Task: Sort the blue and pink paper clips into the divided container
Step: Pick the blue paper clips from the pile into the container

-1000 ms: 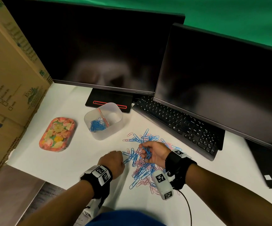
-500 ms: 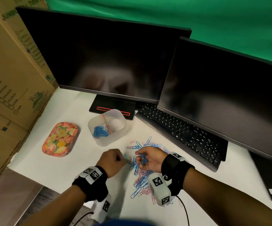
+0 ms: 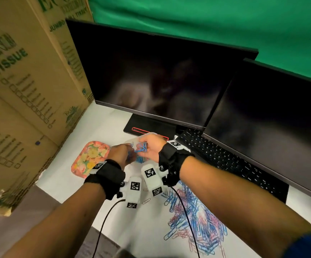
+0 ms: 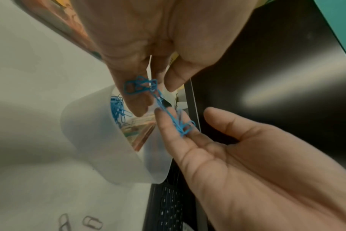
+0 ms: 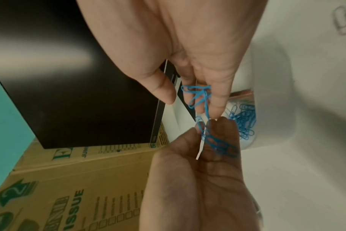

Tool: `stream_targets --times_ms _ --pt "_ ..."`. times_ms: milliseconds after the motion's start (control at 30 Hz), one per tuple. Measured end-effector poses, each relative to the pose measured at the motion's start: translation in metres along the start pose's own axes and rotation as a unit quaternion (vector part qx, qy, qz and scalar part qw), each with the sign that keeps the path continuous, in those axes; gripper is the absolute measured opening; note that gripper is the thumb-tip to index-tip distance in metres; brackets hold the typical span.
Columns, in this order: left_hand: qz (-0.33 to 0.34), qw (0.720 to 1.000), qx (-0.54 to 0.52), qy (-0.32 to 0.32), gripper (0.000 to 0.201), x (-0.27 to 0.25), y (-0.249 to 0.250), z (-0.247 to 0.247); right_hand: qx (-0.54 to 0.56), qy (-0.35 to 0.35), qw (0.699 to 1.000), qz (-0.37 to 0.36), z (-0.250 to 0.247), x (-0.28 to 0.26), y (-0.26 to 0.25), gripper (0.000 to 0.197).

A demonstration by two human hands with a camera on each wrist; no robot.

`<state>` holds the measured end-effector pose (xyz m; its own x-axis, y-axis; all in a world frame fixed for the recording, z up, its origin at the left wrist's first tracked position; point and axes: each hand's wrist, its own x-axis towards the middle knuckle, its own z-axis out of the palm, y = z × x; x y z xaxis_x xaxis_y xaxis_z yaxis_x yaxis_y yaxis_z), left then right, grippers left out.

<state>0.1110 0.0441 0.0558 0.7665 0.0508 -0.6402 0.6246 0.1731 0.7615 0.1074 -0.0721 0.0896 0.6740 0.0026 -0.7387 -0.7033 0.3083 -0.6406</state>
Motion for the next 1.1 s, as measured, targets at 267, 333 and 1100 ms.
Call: stream_targets --times_ms 267,333,1100 --pt "0.034 0.997 0.076 -0.001 0.019 0.01 0.009 0.001 -0.059 -0.01 0.998 -0.015 -0.007 0.0 -0.003 0.022" --pt "0.049 0.994 0.097 -0.005 0.017 0.008 0.007 0.001 -0.068 0.0 0.997 -0.026 -0.021 -0.005 -0.001 0.022" --pt "0.282 0.532 0.766 -0.225 0.02 -0.02 -0.127 0.034 -0.574 0.091 0.792 -0.189 -0.164 -0.066 0.15 0.022"
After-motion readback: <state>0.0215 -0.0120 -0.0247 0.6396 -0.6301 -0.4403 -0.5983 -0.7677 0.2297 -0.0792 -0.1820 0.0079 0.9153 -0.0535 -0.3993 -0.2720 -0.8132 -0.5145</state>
